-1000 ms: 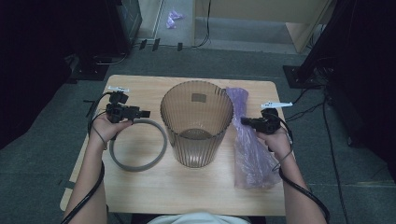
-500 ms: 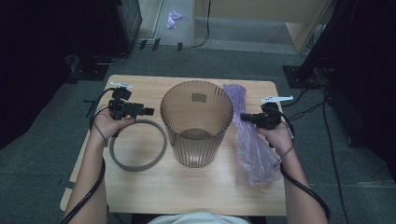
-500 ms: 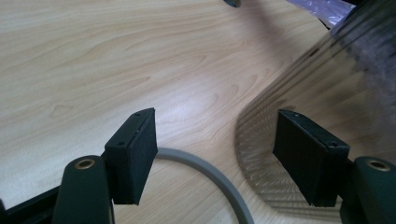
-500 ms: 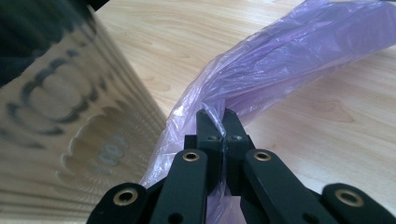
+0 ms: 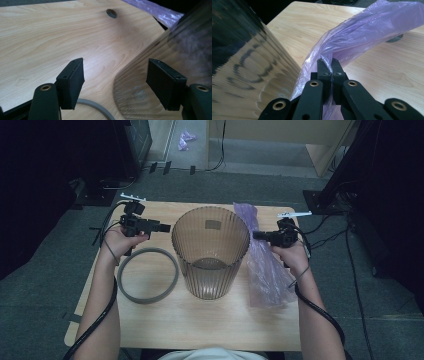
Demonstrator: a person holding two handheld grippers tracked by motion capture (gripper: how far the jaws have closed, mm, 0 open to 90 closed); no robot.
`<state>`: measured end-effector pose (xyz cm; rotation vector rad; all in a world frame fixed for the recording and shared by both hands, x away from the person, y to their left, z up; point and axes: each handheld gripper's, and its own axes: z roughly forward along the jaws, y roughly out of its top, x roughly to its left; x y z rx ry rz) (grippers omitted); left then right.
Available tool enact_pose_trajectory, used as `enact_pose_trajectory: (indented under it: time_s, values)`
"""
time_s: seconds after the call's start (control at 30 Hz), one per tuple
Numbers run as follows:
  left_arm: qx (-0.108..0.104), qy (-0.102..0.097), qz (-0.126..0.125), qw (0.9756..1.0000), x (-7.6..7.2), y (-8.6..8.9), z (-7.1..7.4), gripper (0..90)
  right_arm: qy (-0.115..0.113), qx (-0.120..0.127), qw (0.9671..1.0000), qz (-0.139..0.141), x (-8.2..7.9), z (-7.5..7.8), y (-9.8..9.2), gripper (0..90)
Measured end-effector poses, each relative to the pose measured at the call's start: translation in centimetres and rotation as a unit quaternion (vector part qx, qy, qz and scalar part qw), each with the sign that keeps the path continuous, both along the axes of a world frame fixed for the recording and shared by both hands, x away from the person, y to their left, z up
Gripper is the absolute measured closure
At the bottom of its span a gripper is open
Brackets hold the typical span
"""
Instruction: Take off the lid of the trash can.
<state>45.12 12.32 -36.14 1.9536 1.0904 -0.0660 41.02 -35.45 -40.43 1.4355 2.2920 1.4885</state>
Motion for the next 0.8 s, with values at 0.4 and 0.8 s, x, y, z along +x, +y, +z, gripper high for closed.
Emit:
enact_pose_trajectory:
  time_s: [0.4,0.8]
  values:
    - [0.008,-0.019,-0.008,0.9998,-2.1,-0.1,2.1,30.4,-0.005,0.005,0.9998,0.017,-1.5,0.8,-0.2,90.0]
    - [-0.009,-0.028,-0.020,0.9994,-3.5,-0.1,4.2,32.6,-0.029,0.012,0.9989,0.035,-3.0,3.3,-0.5,90.0]
